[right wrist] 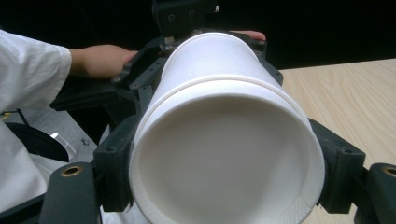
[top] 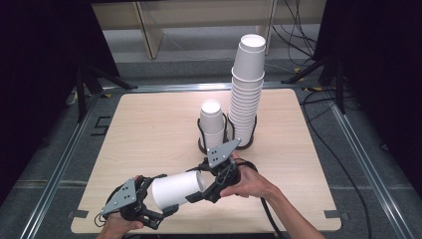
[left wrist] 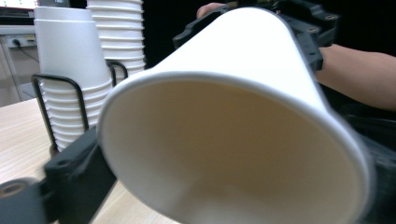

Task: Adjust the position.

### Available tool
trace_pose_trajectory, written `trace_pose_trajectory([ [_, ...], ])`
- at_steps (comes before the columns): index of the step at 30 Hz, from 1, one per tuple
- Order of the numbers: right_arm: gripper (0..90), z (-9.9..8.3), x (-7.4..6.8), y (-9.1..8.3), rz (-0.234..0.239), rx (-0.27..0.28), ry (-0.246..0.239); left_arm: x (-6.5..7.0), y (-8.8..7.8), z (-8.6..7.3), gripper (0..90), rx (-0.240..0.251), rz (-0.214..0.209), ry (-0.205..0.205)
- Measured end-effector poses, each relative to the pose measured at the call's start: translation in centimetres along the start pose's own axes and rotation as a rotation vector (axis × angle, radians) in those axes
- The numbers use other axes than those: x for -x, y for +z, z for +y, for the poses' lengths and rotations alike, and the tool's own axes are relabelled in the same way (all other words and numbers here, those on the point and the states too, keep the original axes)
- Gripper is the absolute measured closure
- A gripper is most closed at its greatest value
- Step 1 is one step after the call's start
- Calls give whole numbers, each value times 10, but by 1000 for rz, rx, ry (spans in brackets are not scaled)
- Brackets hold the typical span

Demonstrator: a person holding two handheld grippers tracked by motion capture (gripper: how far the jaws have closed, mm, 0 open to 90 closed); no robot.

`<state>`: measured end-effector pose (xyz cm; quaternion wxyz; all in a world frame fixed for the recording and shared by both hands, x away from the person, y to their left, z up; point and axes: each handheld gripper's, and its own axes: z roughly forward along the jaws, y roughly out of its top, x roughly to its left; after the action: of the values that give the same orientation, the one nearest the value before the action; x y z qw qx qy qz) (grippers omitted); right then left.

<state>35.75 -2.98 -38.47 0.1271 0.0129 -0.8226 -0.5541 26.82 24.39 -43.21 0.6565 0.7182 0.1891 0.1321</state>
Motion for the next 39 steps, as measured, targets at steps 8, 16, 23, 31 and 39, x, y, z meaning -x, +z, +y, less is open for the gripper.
trace_pose_trajectory([
  [8,245,-1,2,-3,-1,14,16,0,-2,3,124,5,-12,7],
  [16,152,3,-3,-3,-39,-48,6,0,-3,4,147,-15,-14,38],
  [23,154,18,-17,-17,-185,-145,-75,-2,-5,4,150,-83,22,64],
  [31,156,26,-30,-10,-256,-258,-151,-1,-1,2,151,-118,15,75],
  [39,159,25,-35,4,-267,-362,-200,1,1,1,151,-188,1,89],
])
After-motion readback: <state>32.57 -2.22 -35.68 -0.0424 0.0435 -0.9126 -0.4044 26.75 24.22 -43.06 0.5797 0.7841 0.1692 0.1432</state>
